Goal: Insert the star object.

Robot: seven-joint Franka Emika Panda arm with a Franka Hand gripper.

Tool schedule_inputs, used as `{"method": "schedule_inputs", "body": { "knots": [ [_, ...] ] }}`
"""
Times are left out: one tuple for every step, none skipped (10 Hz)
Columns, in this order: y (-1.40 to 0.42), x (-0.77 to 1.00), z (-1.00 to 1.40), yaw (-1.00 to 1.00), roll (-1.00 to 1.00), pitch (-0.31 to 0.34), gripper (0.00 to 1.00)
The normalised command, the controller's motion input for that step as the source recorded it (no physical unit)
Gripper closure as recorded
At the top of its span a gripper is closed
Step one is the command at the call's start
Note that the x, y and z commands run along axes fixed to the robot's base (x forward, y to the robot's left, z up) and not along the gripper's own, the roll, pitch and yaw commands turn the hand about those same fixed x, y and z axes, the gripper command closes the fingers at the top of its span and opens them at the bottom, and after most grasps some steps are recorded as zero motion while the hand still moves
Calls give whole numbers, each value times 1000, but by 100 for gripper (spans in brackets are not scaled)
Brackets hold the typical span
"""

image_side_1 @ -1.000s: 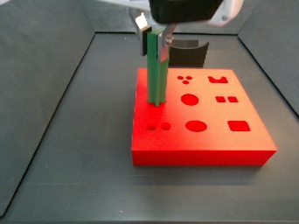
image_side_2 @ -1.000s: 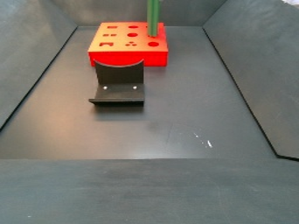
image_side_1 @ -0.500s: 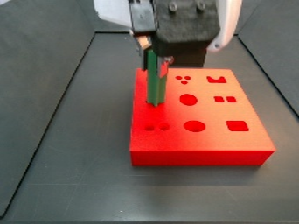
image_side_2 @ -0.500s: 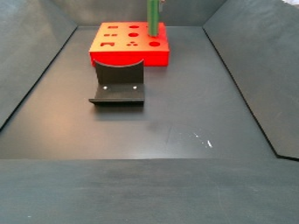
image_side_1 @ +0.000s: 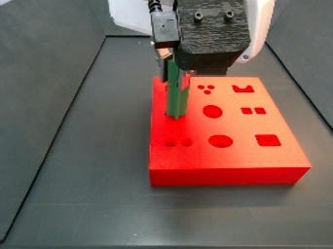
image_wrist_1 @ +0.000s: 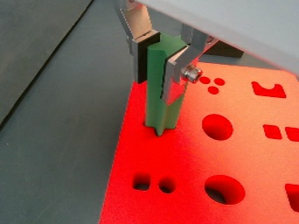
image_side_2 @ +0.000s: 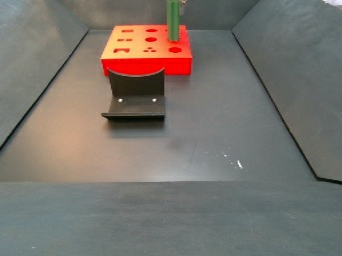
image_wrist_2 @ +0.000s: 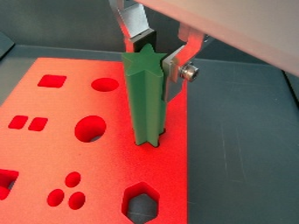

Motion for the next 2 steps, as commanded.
{"method": "schedule_inputs", "body": {
  "knots": [
    [0,0,0,0,24,0,100],
    [0,0,0,0,7,0,100]
  ]
}}
